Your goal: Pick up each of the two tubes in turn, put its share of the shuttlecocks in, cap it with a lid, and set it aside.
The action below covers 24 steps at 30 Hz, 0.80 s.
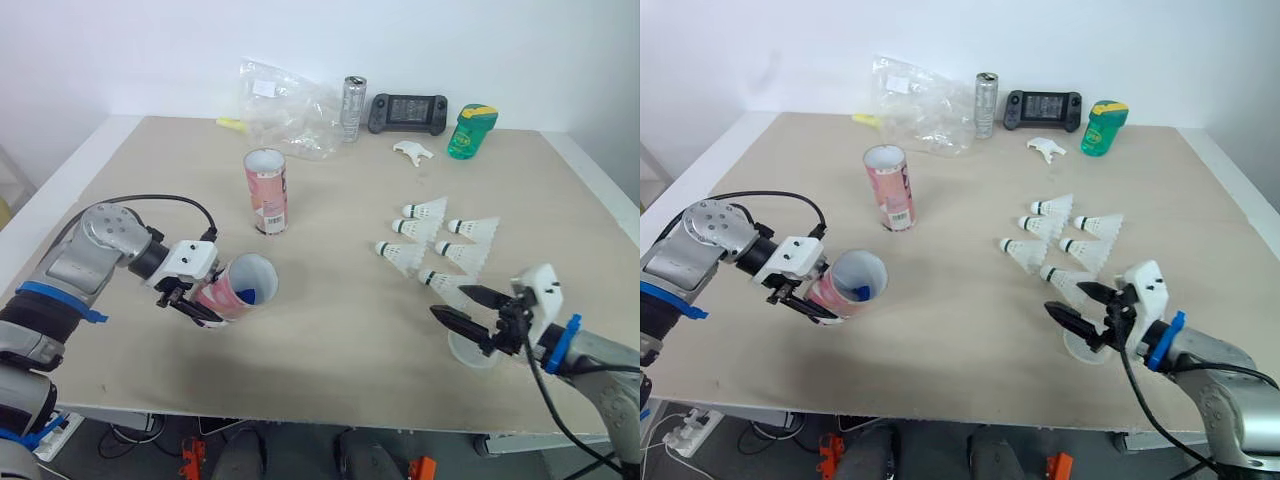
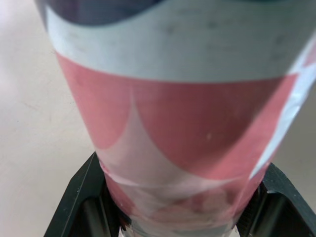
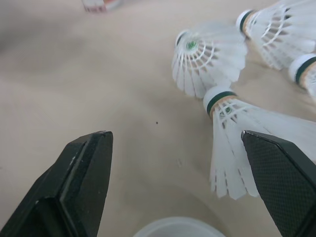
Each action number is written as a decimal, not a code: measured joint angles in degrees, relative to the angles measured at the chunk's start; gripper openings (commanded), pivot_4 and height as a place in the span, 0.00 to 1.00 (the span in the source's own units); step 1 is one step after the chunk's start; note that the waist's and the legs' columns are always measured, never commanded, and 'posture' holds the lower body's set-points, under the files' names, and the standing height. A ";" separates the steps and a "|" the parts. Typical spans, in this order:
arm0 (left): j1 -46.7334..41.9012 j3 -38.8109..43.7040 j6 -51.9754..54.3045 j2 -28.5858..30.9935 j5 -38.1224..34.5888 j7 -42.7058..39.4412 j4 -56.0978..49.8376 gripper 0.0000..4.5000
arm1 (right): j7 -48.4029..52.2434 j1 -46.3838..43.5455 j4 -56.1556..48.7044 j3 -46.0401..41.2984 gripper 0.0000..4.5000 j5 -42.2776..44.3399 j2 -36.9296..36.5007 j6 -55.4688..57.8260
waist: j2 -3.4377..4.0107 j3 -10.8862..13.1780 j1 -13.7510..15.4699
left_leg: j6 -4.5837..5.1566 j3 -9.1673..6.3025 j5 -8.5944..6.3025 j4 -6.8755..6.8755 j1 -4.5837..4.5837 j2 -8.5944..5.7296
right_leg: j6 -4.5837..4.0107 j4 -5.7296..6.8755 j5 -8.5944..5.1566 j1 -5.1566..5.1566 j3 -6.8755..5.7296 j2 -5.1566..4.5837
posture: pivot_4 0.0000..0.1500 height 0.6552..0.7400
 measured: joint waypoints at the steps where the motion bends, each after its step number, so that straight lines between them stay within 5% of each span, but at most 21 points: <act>1: -0.03 -0.02 -0.02 -0.10 0.03 -0.02 0.21 0.55 | 0.30 0.06 -0.50 -0.97 1.00 1.36 -0.08 0.59 | 0.02 -0.01 -0.01 | 0.00 0.00 0.00 0.00 0.02 0.00 | 0.00 0.00 0.00 0.01 -0.01 0.00 | 1.00 1.00; 7: -0.35 -0.05 -0.52 -1.29 -0.29 -0.17 3.27 0.55 | 0.19 -0.14 -3.19 -8.22 1.00 10.43 -0.32 4.03 | 0.27 -0.17 0.00 | 0.00 -0.02 0.00 0.00 0.13 -0.02 | -0.01 0.00 -0.01 0.16 0.00 0.00 | 1.00 1.00; 15: -0.58 -0.30 -1.96 -1.74 -0.14 -0.52 4.76 0.55 | -0.08 4.66 1.57 -5.45 1.00 1.62 -2.93 1.93 | 0.55 -0.34 -0.04 | 0.01 0.01 0.00 0.00 0.17 -0.03 | -0.04 0.00 -0.04 0.16 0.01 -0.03 | 1.00 1.00; 24: -0.33 -0.28 -1.93 -1.51 -0.13 -0.46 4.36 0.55 | 0.19 -0.11 4.31 1.72 1.00 -1.89 -0.61 -0.26 | 0.68 -0.41 -0.16 | 0.01 0.01 0.00 -0.03 0.15 -0.03 | -0.04 0.00 -0.04 0.13 0.02 -0.03 | 1.00 1.00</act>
